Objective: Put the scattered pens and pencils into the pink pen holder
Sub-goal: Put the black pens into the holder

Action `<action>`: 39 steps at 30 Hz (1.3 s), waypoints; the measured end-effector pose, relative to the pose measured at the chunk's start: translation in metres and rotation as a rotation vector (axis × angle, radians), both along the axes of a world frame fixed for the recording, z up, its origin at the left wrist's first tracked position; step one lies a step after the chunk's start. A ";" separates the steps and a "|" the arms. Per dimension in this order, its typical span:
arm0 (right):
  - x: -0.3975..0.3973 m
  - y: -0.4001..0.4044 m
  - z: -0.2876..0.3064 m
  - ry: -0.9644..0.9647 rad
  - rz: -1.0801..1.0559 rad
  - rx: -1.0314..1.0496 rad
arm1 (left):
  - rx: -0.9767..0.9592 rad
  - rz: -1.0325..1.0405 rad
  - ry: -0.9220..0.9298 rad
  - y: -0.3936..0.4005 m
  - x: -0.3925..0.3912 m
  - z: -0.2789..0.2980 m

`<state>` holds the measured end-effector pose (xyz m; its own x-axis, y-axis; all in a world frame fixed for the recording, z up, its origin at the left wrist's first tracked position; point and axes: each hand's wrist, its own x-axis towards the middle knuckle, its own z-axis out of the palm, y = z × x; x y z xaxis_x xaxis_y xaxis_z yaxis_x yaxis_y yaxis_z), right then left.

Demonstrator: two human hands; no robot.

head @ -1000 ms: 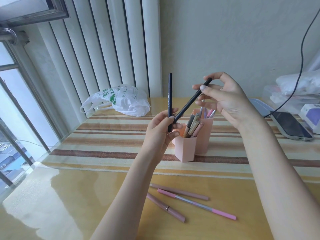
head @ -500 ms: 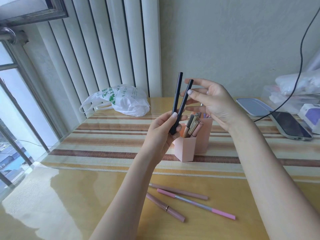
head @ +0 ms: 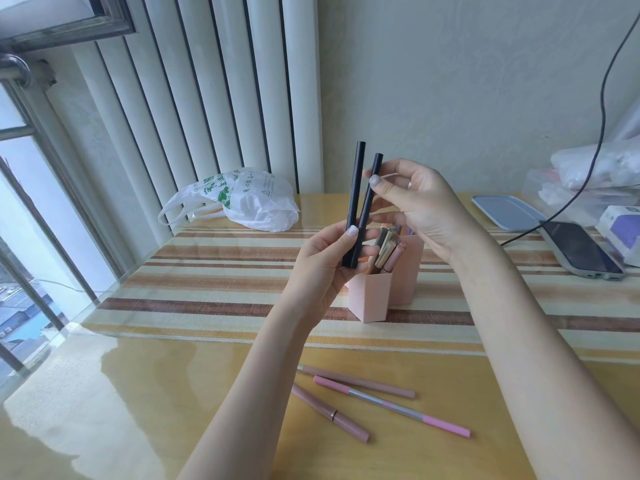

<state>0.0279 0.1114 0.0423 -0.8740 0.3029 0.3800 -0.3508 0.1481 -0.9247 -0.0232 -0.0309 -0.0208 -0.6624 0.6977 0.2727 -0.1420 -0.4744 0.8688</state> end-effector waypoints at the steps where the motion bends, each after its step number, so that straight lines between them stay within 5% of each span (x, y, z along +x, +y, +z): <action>1: 0.000 0.000 0.000 0.007 -0.010 -0.003 | 0.002 -0.005 0.001 0.000 0.000 0.000; 14: 0.002 -0.001 0.006 0.133 -0.111 0.103 | -0.019 0.010 0.059 0.000 -0.002 -0.002; 18: 0.001 0.006 0.005 0.148 -0.168 -0.042 | -0.009 0.087 -0.017 0.001 -0.006 -0.002; 25: 0.000 0.006 0.004 0.192 -0.227 0.063 | -0.068 0.314 -0.150 -0.001 -0.011 -0.003; 30: 0.004 0.010 0.004 0.172 -0.132 0.117 | 0.117 0.275 -0.305 -0.007 -0.019 0.003; 39: 0.001 0.003 0.002 0.162 -0.120 0.133 | 0.105 0.414 -0.409 -0.009 -0.023 0.001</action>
